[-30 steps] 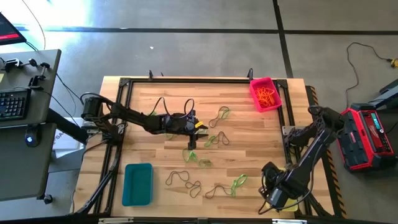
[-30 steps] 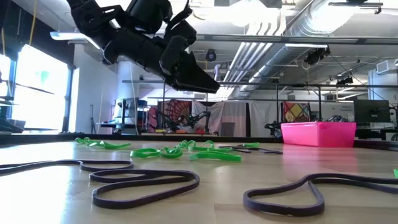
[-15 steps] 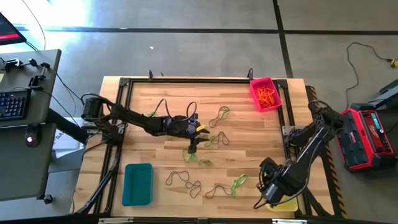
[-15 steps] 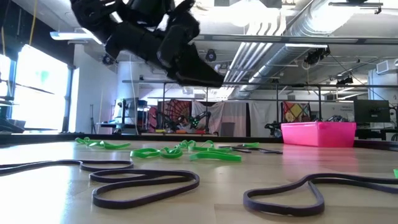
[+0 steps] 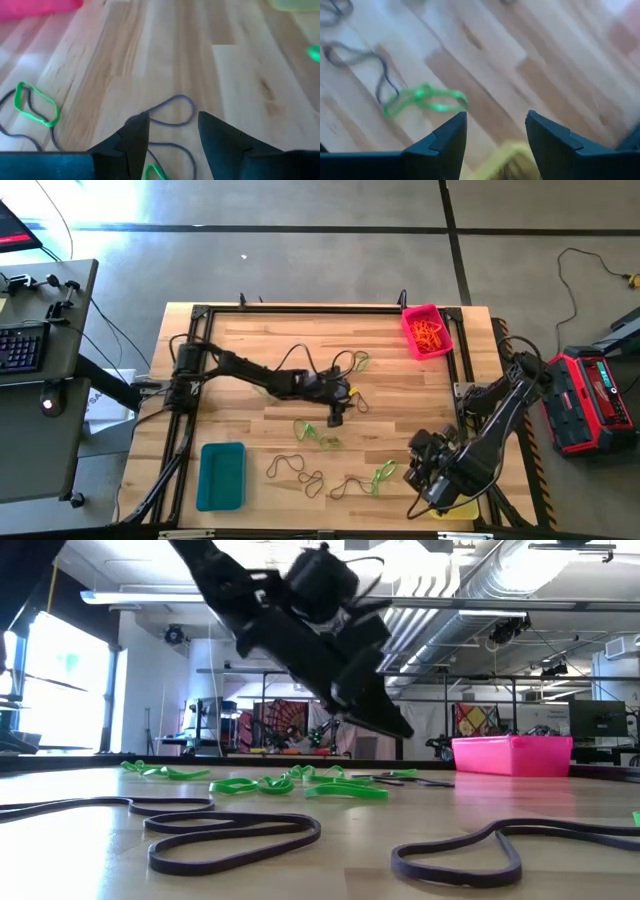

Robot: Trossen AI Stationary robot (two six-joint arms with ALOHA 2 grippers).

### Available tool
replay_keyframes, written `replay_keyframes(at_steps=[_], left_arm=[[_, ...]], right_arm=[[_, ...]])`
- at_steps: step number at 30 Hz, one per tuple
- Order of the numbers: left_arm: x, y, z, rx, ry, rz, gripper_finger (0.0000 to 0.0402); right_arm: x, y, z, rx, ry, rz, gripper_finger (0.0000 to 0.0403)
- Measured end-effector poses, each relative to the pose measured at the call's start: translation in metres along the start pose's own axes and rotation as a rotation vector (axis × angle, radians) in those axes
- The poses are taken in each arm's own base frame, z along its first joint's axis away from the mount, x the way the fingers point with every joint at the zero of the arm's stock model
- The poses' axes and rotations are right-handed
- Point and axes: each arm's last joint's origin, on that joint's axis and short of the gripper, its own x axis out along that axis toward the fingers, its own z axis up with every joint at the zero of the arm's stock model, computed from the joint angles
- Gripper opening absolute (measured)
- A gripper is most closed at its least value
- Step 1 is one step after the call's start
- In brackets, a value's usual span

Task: Sort rubber bands into baskets
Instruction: Put the purple rubber band into the yellow bin

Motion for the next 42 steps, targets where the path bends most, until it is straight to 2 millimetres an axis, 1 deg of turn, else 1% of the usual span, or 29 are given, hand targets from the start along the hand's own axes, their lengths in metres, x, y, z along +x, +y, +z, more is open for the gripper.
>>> replay_keyframes(at_steps=[4, 7, 10, 13, 16, 19, 22, 24, 26, 29, 31, 33, 35, 37, 39, 42], left_arm=[[0.012, 0.01, -0.005, -0.055, 0.038, 0.019, 0.0163], [0.013, 0.014, -0.007, -0.071, 0.069, 0.023, 0.0163], [0.013, 0.015, -0.005, -0.079, 0.063, 0.025, 0.0163], [0.013, 0.017, -0.006, -0.081, 0.067, 0.017, 0.0163], [0.016, 0.019, -0.009, -0.074, 0.075, -0.027, 0.0163], [0.02, 0.022, -0.013, -0.079, 0.092, -0.039, 0.0163], [0.025, 0.027, -0.016, -0.093, 0.13, -0.031, 0.0163], [0.029, 0.03, -0.016, -0.098, 0.125, -0.028, 0.0163], [0.033, 0.031, -0.02, -0.102, 0.151, -0.026, 0.0163], [0.037, 0.032, -0.019, -0.103, 0.158, -0.028, 0.0163], [0.042, 0.031, -0.019, -0.102, 0.158, -0.031, 0.0162], [0.041, 0.031, -0.018, -0.102, 0.164, -0.033, 0.0159], [0.042, 0.031, -0.018, -0.1, 0.163, -0.03, 0.0148], [0.042, 0.031, -0.018, -0.093, 0.159, -0.021, 0.0127], [0.042, 0.031, -0.018, -0.07, 0.155, -0.023, 0.0099], [0.042, 0.031, -0.018, -0.046, 0.152, -0.028, 0.0046]], right_arm=[[0.002, 0.001, 0.009, -0.027, -0.094, 0.003, 0.0193], [0.006, 0.003, 0.014, -0.063, -0.181, 0.01, 0.0193], [0.018, 0.005, 0.017, -0.101, -0.238, 0.015, 0.0191], [0.039, 0.007, 0.021, -0.104, -0.277, 0.027, 0.0179], [0.06, 0.005, 0.024, -0.109, -0.331, 0.02, 0.0149], [0.078, 0.001, 0.027, -0.105, -0.364, 0.0, 0.0106], [0.093, -0.005, 0.031, -0.076, -0.369, -0.025, 0.0058], [0.103, -0.009, 0.034, -0.052, -0.369, -0.033, 0.0026], [0.11, -0.011, 0.037, -0.023, -0.377, -0.035, 0.0007], [0.119, -0.014, 0.042, 0.015, -0.381, -0.031, 0.0013], [0.123, -0.015, 0.044, 0.036, -0.385, -0.026, 0.0023], [0.125, -0.017, 0.046, 0.046, -0.386, -0.034, 0.0028], [0.126, -0.017, 0.048, 0.055, -0.392, -0.036, 0.0029], [0.127, -0.017, 0.05, 0.059, -0.397, -0.034, 0.003], [0.127, -0.016, 0.051, 0.043, -0.4, -0.029, 0.003], [0.126, -0.015, 0.053, 0.023, -0.442, -0.032, 0.003]])
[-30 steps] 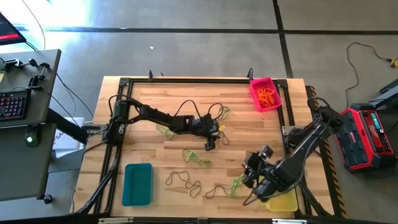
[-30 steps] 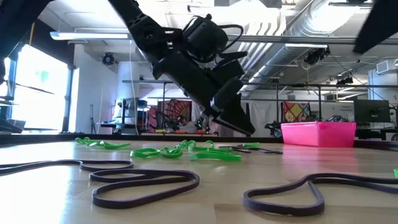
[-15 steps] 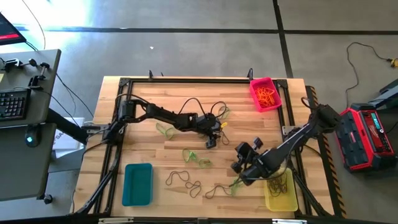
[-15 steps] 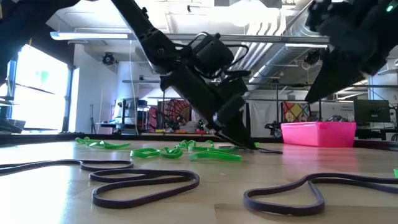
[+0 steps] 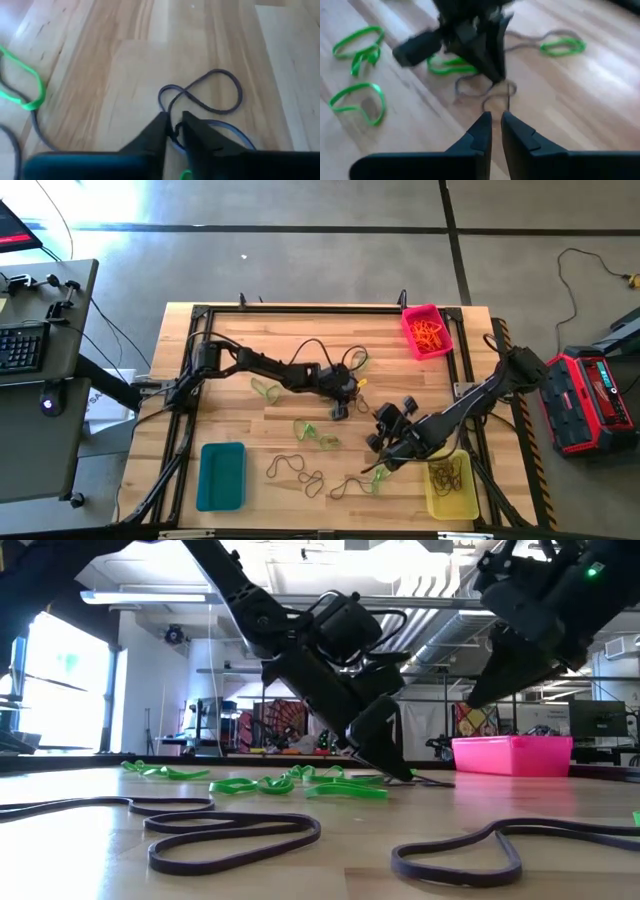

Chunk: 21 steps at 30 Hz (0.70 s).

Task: Sort rubber bands into baskets
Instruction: Put the purple rubber band into the yellow bin

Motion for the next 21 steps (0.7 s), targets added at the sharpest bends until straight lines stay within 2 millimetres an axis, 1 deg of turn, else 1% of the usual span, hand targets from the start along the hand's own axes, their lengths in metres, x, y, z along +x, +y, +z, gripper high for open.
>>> replay_keyframes(at_steps=[1, 3, 6, 8, 11, 17, 19, 21], left_arm=[[0.0, -0.001, 0.0, 0.012, -0.003, -0.002, 0.0026], [0.0, -0.002, 0.001, 0.034, -0.011, -0.003, 0.0008], [-0.001, -0.004, 0.002, 0.06, -0.016, 0.005, 0.0008], [-0.003, -0.005, 0.003, 0.072, -0.018, 0.02, 0.0004], [-0.008, -0.006, 0.002, 0.088, -0.045, 0.05, 0.0002], [-0.031, -0.007, -0.007, 0.072, -0.146, 0.042, 0.0001], [-0.039, -0.008, -0.006, 0.069, -0.202, 0.021, 0.0001], [-0.046, -0.01, -0.004, 0.063, -0.252, -0.006, 0.0001]], right_arm=[[0.0, 0.0, 0.001, -0.003, -0.022, -0.006, 0.003], [0.0, 0.0, 0.002, -0.003, -0.062, -0.019, 0.003], [0.0, -0.001, 0.003, -0.005, -0.114, -0.04, 0.0027], [0.002, -0.001, 0.002, -0.02, -0.136, -0.042, 0.0017], [0.008, -0.005, -0.007, -0.035, -0.165, -0.038, 0.0003], [0.028, -0.017, -0.034, 0.051, -0.182, 0.055, 0.0002], [0.033, -0.019, -0.039, 0.082, -0.186, 0.106, 0.0003], [0.038, -0.019, -0.037, 0.1, -0.184, 0.162, 0.0006]])
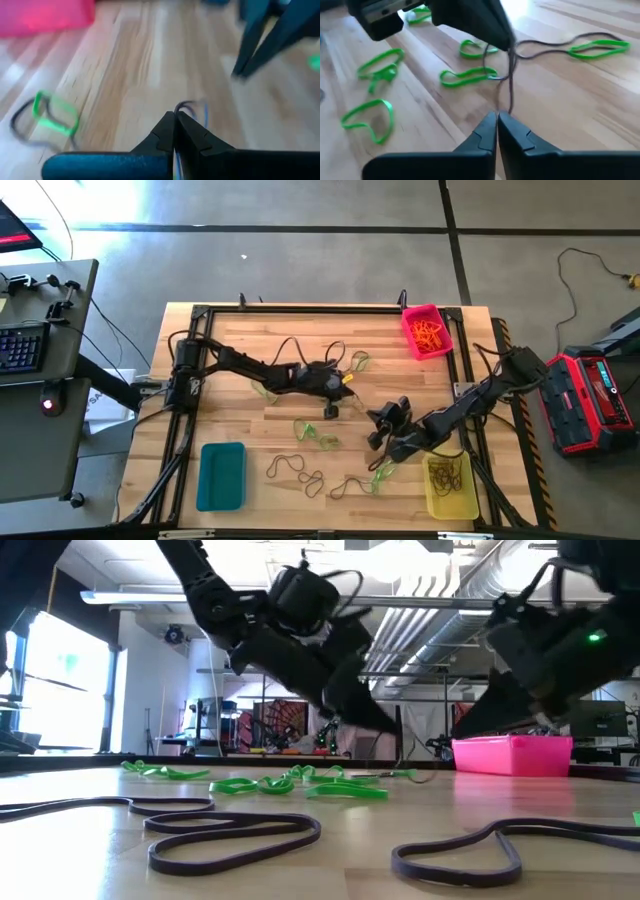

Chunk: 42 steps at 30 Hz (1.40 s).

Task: Sort rubber bands into baskets
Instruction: Put the purple rubber band into the yellow bin

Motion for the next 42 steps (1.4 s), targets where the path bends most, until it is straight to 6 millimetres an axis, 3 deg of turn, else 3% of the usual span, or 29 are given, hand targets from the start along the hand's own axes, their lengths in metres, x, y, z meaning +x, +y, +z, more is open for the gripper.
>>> replay_keyframes(at_steps=[4, 12, 16, 21, 28, 36, 42], left_arm=[[-0.005, -0.008, 0.004, 0.0, -0.038, -0.039, 0.0], [-0.005, -0.018, 0.005, 0.02, -0.041, -0.056, 0.0], [-0.006, -0.021, 0.007, 0.031, -0.049, -0.057, 0.0], [-0.006, -0.021, 0.007, 0.031, -0.051, -0.057, 0.0], [-0.007, -0.023, 0.009, 0.035, -0.055, -0.122, 0.0001], [-0.021, -0.033, 0.027, 0.056, -0.114, -0.145, 0.0047], [-0.029, -0.038, 0.035, 0.082, -0.131, -0.158, 0.0098]], right_arm=[[0.009, 0.0, 0.008, -0.007, -0.009, 0.028, 0.0032], [0.02, 0.006, 0.029, -0.036, -0.029, 0.025, 0.0139], [0.025, 0.005, 0.031, -0.037, 0.017, 0.054, 0.0156], [0.028, 0.003, 0.033, -0.03, 0.043, 0.069, 0.0124], [0.028, 0.003, 0.033, -0.042, 0.043, 0.069, 0.001], [0.022, 0.012, 0.035, -0.077, 0.077, 0.104, 0.0004], [-0.006, 0.031, 0.052, -0.147, 0.192, 0.102, 0.0002]])
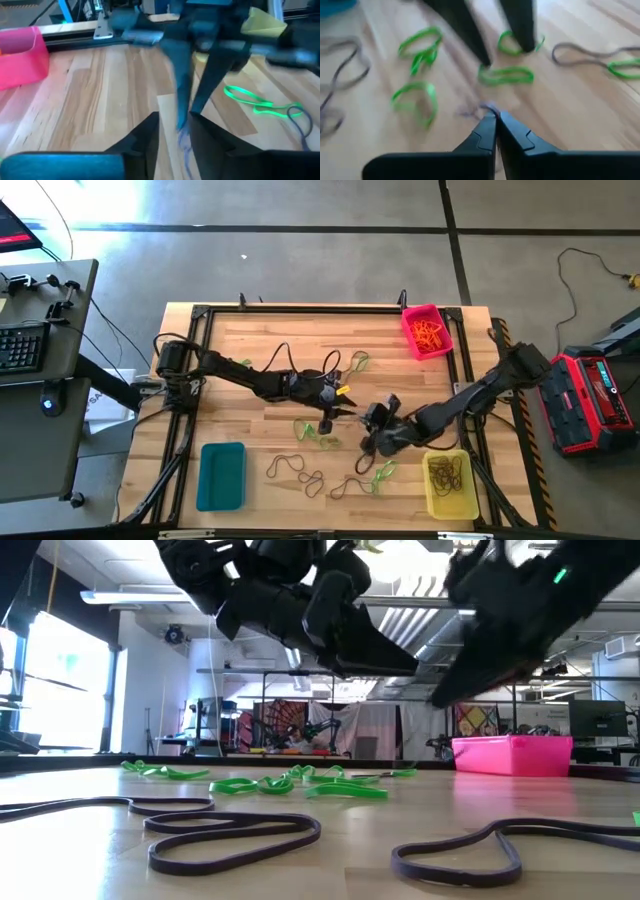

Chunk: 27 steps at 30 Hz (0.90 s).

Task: Sort rubber bands into baskets
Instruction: Put the purple rubber band into the yellow bin

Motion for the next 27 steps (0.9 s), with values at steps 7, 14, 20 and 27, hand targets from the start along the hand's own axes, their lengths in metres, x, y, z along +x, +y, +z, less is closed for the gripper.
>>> replay_keyframes(at_steps=[7, 14, 20, 27], left_arm=[[0.0, -0.001, 0.001, 0.01, -0.01, -0.047, 0.0141], [0.0, -0.001, 0.0, 0.01, -0.01, -0.046, 0.0154], [-0.002, -0.001, -0.01, 0.006, 0.007, -0.039, 0.0154], [-0.004, -0.002, -0.022, -0.002, 0.046, -0.042, 0.0154]], right_arm=[[-0.072, 0.024, 0.023, -0.026, 0.225, -0.058, 0.0001], [-0.147, 0.042, 0.023, 0.111, 0.452, -0.024, 0.0], [-0.187, 0.045, -0.006, 0.319, 0.658, -0.091, 0.0], [-0.196, 0.029, -0.036, 0.424, 0.841, -0.375, 0.0]])
